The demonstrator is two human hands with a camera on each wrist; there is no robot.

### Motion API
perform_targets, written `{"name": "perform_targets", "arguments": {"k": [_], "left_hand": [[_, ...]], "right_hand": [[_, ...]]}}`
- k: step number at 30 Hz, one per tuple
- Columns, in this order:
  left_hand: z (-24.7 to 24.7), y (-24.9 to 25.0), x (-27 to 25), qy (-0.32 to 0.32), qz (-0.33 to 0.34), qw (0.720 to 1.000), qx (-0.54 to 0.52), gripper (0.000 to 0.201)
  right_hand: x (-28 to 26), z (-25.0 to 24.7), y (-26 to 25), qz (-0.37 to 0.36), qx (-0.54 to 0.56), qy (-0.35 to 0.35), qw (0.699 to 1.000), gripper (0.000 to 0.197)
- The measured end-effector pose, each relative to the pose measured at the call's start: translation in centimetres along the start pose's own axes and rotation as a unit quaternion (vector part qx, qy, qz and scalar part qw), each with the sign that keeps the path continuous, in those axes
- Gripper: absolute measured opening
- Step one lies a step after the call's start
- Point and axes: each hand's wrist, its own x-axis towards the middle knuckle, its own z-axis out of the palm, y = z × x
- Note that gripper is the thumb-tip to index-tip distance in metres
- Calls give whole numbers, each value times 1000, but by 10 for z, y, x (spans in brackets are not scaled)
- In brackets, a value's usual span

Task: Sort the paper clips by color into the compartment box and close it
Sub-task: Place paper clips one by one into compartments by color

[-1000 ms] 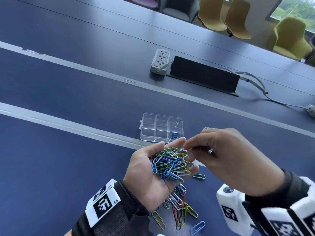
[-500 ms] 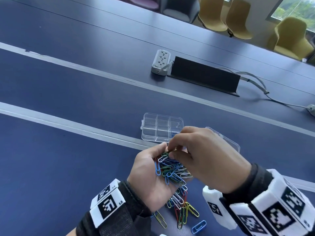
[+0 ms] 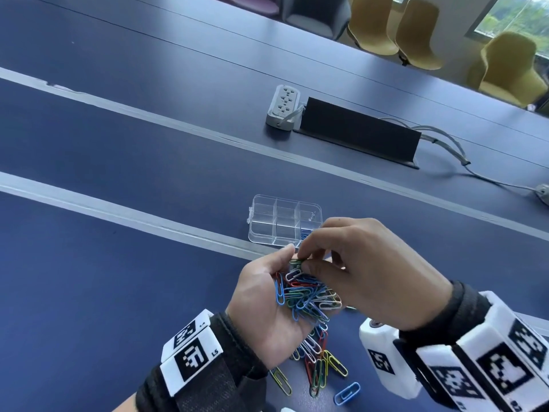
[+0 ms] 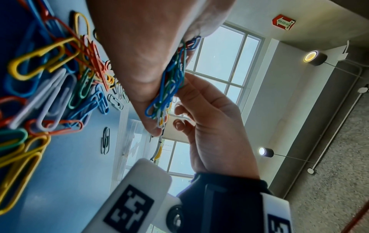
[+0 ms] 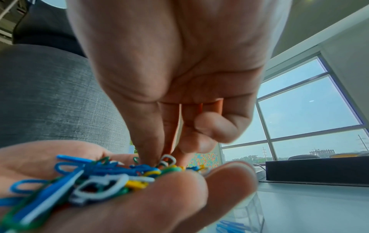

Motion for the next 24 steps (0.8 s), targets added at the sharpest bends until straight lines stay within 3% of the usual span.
{"name": "perform_targets", "arguments": {"k": [5,11,19,21,22,24], "left_hand": [[-2,2,2,9,15,1000,22,23],[-4,0,4,-37,16,999,26,34],[-5,0,5,-46,38,998,34,50],[-2,0,4,-39,41,998,36,46],[-2,1,4,-34,40,998,40,45],[-2,1,4,-23,34,998,42,47]], "right_hand": [[0,3,3,5,20,34,999,8],[0,8,9,27,57,57,996,11],[0,0,9,86,262,61,959,15],[1,-4,6,103,349,60,930,15],[2,-6,7,115,421,58,898,14],[3,-10,9,139,587,41,796,12]]}}
